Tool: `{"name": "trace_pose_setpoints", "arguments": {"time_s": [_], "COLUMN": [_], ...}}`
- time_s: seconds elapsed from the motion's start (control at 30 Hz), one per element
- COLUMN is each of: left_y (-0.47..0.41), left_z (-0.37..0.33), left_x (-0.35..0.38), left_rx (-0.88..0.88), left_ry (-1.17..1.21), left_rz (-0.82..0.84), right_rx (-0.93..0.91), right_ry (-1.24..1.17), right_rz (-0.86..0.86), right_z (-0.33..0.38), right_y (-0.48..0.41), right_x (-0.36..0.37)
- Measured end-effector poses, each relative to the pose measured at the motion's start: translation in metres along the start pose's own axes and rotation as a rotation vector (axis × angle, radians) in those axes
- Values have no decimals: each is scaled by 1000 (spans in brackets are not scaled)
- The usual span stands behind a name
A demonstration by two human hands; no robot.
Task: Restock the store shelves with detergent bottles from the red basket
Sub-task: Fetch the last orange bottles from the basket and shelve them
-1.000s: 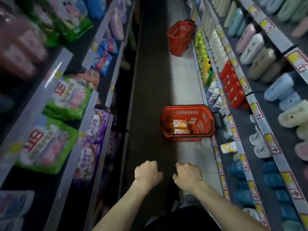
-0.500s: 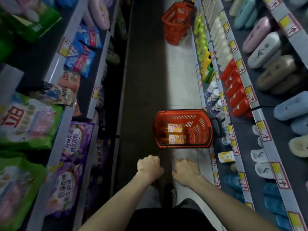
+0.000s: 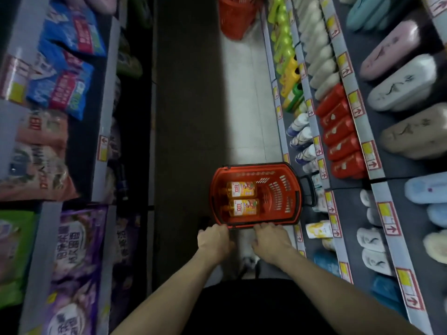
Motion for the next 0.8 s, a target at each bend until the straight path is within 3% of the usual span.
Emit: {"name": "trace_pose_setpoints", "arguments": {"time_s": [0.27, 0.43, 0.8], "left_y": [-59, -110, -264], "left_z": [-13, -36, -67], "left_x": [-5, 5, 60], "left_rx": [-67, -109, -257], "left_ry": [-19, 87, 280], "left_rz": [-72, -19, 4], "right_rx": [-25, -64, -156], "right_ry": [48, 22, 99], "right_rz": [76, 118, 160], "right_z": [-43, -81, -158], "right_y": [-58, -107, -246], "right_x": [-3, 9, 90]}}
Point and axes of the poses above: each hand's wrist, its own y-axis away from the middle knuckle, its own x-axis out of the palm, z = x × y, the point moved 1 cm from there along -y, towards the middle knuckle, and after that the axes turned 8 degrees about -x, right-handed, at the moved point
